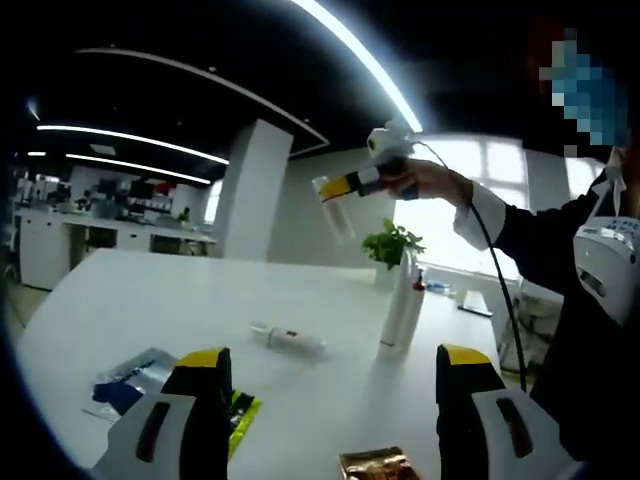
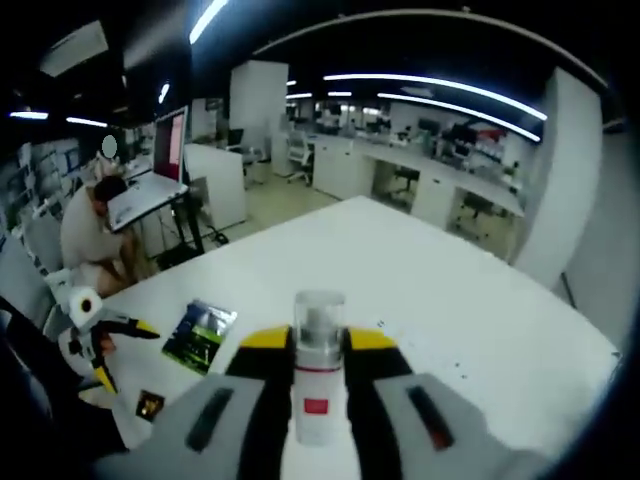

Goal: Arrange the skincare products in the storage area until every visible bottle or jar stands upright without overlapping.

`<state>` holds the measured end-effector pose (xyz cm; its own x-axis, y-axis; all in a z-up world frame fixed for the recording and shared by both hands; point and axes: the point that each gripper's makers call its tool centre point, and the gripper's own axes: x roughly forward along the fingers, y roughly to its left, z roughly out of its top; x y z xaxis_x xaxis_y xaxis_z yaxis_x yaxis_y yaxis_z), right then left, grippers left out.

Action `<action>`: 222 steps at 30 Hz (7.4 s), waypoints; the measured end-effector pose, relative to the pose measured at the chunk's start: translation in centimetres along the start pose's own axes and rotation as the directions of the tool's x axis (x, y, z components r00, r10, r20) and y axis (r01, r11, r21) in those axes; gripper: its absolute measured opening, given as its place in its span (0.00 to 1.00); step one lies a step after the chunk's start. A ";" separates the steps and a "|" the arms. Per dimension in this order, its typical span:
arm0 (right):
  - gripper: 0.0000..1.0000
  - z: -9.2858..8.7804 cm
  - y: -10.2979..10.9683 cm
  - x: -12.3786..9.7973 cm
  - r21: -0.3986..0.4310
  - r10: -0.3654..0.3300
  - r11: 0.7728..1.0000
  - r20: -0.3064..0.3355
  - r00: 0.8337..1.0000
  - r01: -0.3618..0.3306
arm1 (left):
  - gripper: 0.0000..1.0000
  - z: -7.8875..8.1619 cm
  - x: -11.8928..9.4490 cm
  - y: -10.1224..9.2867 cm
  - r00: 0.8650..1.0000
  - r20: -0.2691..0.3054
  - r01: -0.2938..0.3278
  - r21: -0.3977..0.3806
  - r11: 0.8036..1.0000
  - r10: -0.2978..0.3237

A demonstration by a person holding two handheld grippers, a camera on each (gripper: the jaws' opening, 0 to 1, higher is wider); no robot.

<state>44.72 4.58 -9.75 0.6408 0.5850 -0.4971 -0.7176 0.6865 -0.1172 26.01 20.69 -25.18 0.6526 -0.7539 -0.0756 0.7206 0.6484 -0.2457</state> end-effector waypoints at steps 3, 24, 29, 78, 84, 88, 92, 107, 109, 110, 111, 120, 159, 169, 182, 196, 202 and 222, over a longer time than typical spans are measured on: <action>0.17 0.5 0.0 -1.5 -0.001 -0.008 1.000 0.041 0.999 0.008 | 0.85 -0.1 0.1 -0.2 1.000 0.002 0.008 -0.002 1.000 -0.008; 0.17 0.1 0.1 -13.4 0.008 -0.191 0.980 0.328 0.925 0.199 | 0.86 -0.3 0.3 -0.7 0.999 0.033 -0.003 0.006 1.000 0.002; 0.17 -0.7 0.1 -15.5 0.049 -0.244 0.969 0.370 0.896 0.244 | 0.86 -0.8 1.1 -1.1 1.000 0.006 0.012 0.029 1.000 -0.012; 0.17 -18.5 5.8 -18.1 0.411 -0.754 0.656 0.381 0.535 0.633 | 0.88 -2.3 6.7 -4.2 0.987 -0.085 0.150 0.130 0.980 -0.139; 0.17 -20.2 6.0 -16.9 0.417 -0.766 0.642 0.357 0.534 0.643 | 0.88 -2.6 7.2 -4.2 0.983 -0.094 0.166 0.123 0.978 -0.155; 0.17 -21.2 6.0 -16.4 0.423 -0.771 0.637 0.344 0.536 0.645 | 0.88 -2.6 7.5 -4.1 0.982 -0.096 0.173 0.117 0.978 -0.162; 0.17 -22.2 6.0 -15.7 0.442 -0.774 0.632 0.323 0.544 0.637 | 0.88 -2.8 7.7 -3.9 0.982 -0.107 0.166 0.137 0.976 -0.152; 0.17 -23.9 6.8 -13.9 0.424 -0.781 0.624 0.296 0.550 0.657 | 0.88 -3.2 7.9 -3.7 0.979 -0.115 0.181 0.110 0.977 -0.168; 0.17 -23.9 6.8 -13.8 0.414 -0.780 0.625 0.299 0.550 0.661 | 0.88 -3.3 7.9 -3.6 0.979 -0.115 0.180 0.105 0.978 -0.168; 0.17 -23.9 6.8 -13.8 0.412 -0.777 0.629 0.303 0.552 0.659 | 0.88 -3.3 7.9 -3.6 0.979 -0.114 0.179 0.103 0.978 -0.167; 0.17 -23.9 6.9 -13.7 0.413 -0.770 0.637 0.311 0.557 0.651 | 0.88 -3.3 7.9 -3.6 0.980 -0.113 0.178 0.102 0.979 -0.166; 0.17 -24.5 7.2 -13.6 0.398 -0.761 0.649 0.333 0.557 0.648 | 0.88 -3.3 7.9 -3.6 0.980 -0.110 0.174 0.092 0.980 -0.164; 0.27 -25.8 7.5 -13.7 0.396 -0.754 0.655 0.295 0.586 0.643 | 0.89 -3.4 8.0 -3.5 0.982 -0.110 0.162 0.071 0.984 -0.153; 0.46 -22.6 7.3 -15.7 0.296 -0.729 0.683 0.340 0.594 0.668 | 0.89 -3.1 7.8 -3.5 0.983 -0.102 0.160 0.073 0.984 -0.152; 0.74 -16.9 4.7 -18.0 0.187 -0.617 0.785 0.329 0.715 0.591 | 0.90 -2.8 6.8 -2.4 0.984 -0.131 0.134 0.101 0.986 -0.120; 0.73 -12.3 4.3 -16.4 -0.005 -0.390 0.916 0.224 0.893 0.401 | 0.90 -2.9 6.7 -2.4 0.981 -0.156 0.135 0.104 0.985 -0.118; 0.64 -9.1 4.3 -16.0 -0.023 -0.287 0.954 0.230 0.930 0.300 | 0.90 -3.1 6.8 -2.4 0.977 -0.175 0.140 0.111 0.984 -0.119; 0.64 -8.0 6.0 -7.0 -0.203 0.001 0.979 -0.164 0.986 -0.034 | 0.93 -3.7 6.6 -1.2 0.978 -0.199 0.086 0.089 0.992 -0.067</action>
<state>33.75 1.10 -13.83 0.5870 0.5067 -0.6314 -0.7795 0.5642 -0.2720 28.55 14.55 -28.95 0.5435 -0.8014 -0.2496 0.7918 0.5882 -0.1645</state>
